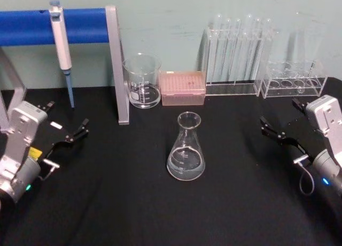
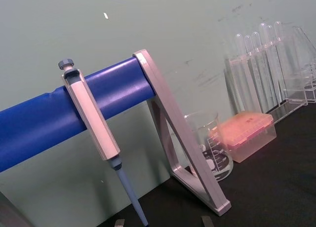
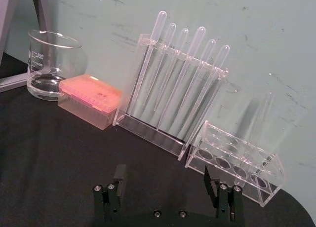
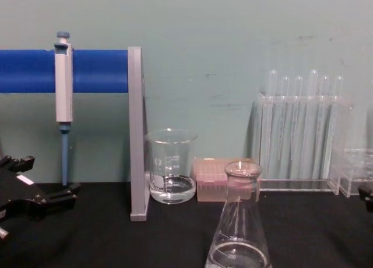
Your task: Grasp the erlenmeyer flask with one hand, shake it three times, then place it back.
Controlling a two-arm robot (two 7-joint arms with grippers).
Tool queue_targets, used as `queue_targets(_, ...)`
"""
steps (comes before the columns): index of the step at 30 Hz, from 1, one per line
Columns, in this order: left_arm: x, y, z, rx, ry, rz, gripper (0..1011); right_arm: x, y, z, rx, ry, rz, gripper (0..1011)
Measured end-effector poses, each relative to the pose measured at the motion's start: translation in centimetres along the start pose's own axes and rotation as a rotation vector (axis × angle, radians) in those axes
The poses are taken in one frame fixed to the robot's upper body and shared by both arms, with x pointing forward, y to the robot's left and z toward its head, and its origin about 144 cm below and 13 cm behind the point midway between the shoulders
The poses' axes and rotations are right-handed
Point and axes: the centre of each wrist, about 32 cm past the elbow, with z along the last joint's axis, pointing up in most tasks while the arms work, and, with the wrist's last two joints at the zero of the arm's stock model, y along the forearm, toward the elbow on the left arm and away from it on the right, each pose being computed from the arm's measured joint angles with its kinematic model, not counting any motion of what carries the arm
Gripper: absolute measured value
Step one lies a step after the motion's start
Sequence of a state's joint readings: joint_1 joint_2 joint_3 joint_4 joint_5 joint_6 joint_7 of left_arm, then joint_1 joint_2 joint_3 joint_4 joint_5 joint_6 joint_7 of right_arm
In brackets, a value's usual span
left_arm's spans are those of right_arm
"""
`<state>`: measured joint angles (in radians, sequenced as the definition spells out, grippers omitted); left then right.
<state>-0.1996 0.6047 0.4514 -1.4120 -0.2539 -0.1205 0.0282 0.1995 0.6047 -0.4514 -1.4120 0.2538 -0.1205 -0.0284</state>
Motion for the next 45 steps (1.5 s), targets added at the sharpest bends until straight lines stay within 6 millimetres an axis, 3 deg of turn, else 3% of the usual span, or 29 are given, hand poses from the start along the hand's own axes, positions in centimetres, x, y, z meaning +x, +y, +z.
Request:
queue_targets(27, 0.0, 0.0, 0.0, 0.000, 0.000, 0.000, 1001, 0.0, 0.0, 0.0, 0.000, 0.000, 0.000, 1003)
queue_targets(45, 0.0, 0.0, 0.0, 0.000, 0.000, 0.000, 1001, 1.5, -1.0, -0.4, 0.003, 0.091, 0.059, 1003)
